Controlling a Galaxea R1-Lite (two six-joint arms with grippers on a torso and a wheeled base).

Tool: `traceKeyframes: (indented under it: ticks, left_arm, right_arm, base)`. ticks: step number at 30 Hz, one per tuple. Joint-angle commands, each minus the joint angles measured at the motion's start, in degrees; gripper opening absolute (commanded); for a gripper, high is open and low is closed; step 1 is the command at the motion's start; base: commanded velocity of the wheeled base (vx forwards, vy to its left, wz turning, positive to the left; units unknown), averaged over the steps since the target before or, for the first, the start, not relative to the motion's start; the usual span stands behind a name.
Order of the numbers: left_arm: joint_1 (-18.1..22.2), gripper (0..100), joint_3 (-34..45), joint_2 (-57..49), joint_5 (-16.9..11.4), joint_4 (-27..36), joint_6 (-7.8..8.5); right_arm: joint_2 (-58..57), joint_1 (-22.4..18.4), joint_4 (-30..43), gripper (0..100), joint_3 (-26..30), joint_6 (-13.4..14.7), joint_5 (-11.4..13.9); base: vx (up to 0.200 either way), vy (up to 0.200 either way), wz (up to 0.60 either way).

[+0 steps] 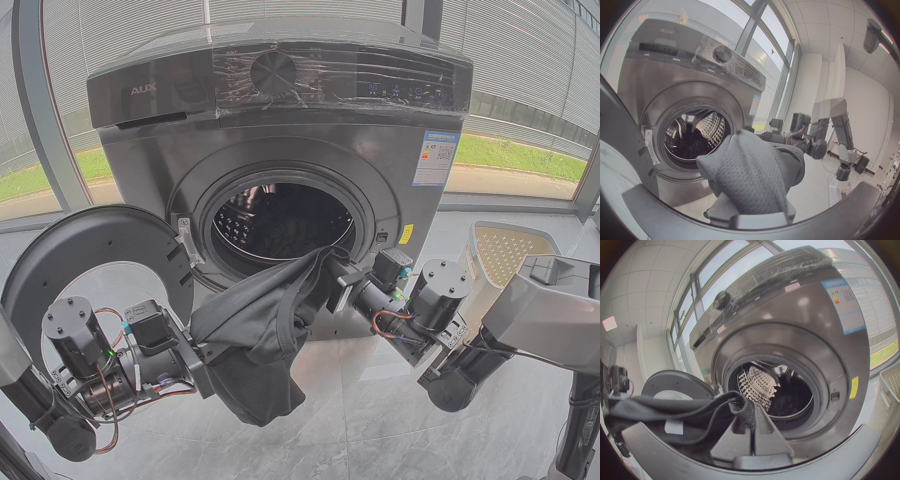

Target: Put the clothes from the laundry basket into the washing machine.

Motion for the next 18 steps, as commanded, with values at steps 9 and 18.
traceKeyframes:
  ticks: [9, 18]
  left_arm:
    - [0.5, 0, 0.9, -4.7, 1.5, 0.0, -1.20]
    - [0.3, 0, 1.0, -4.6, 5.2, 0.0, -2.35]
  right_arm:
    - [-5.4, 3.5, 0.0, 100, 15.5, 0.4, 0.4]
    - [-11.5, 3.9, -0.4, 100, 38.0, 0.9, 1.6]
  base:
    - [0.000, 0.000, 0.00]
    - [0.000, 0.000, 0.00]
